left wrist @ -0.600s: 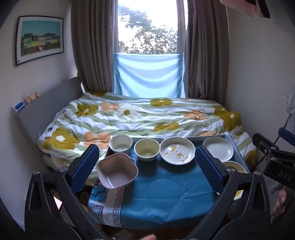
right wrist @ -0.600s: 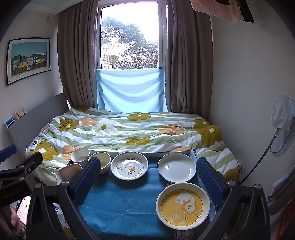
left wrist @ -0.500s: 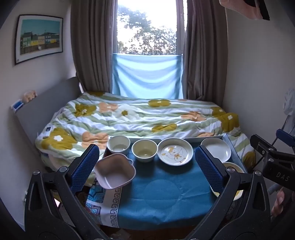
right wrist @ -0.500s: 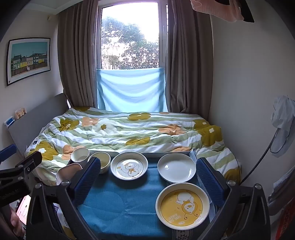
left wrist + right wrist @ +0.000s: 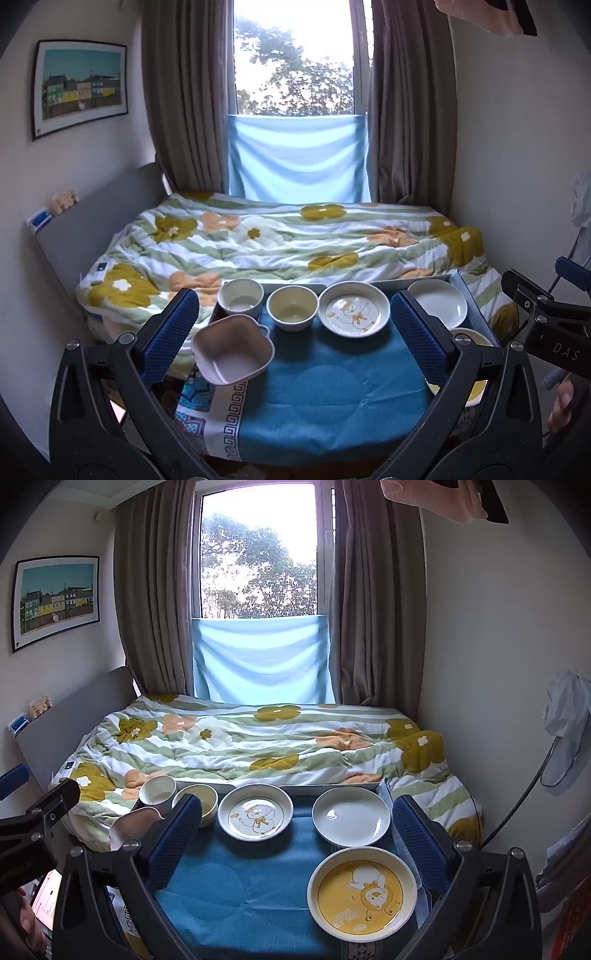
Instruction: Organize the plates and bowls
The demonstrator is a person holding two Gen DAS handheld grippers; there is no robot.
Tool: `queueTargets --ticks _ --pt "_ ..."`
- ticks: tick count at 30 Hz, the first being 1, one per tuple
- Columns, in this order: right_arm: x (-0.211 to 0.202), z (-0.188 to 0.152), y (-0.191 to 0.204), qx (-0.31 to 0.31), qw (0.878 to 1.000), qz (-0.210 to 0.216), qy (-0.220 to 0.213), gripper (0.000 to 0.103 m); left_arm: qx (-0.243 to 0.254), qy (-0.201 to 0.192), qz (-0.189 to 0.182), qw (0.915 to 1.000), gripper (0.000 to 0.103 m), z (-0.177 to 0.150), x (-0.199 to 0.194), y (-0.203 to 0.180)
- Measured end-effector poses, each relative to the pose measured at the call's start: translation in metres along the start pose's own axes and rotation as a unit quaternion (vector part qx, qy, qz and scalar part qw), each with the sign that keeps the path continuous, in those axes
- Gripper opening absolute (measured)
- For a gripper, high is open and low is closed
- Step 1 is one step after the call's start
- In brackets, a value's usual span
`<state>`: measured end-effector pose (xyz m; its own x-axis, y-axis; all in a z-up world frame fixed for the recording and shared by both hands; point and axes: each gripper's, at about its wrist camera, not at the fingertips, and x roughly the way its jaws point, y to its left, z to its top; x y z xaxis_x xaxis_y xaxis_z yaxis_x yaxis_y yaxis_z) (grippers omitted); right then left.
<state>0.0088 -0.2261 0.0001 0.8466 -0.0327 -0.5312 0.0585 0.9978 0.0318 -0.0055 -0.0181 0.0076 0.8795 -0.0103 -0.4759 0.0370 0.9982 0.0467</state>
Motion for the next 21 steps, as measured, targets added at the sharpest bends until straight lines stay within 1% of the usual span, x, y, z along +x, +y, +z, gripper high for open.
queueTargets --ticks 18,21 --pt "0.004 0.001 0.001 -0.002 1.0 0.0 0.004 0.103 -0.01 0.011 -0.009 0.9998 0.103 -0.003 0.016 0.015" --pt "0.011 -0.003 -0.001 -0.003 1.0 -0.002 0.004 0.103 -0.011 0.011 -0.009 0.9998 0.103 -0.004 0.017 0.015"
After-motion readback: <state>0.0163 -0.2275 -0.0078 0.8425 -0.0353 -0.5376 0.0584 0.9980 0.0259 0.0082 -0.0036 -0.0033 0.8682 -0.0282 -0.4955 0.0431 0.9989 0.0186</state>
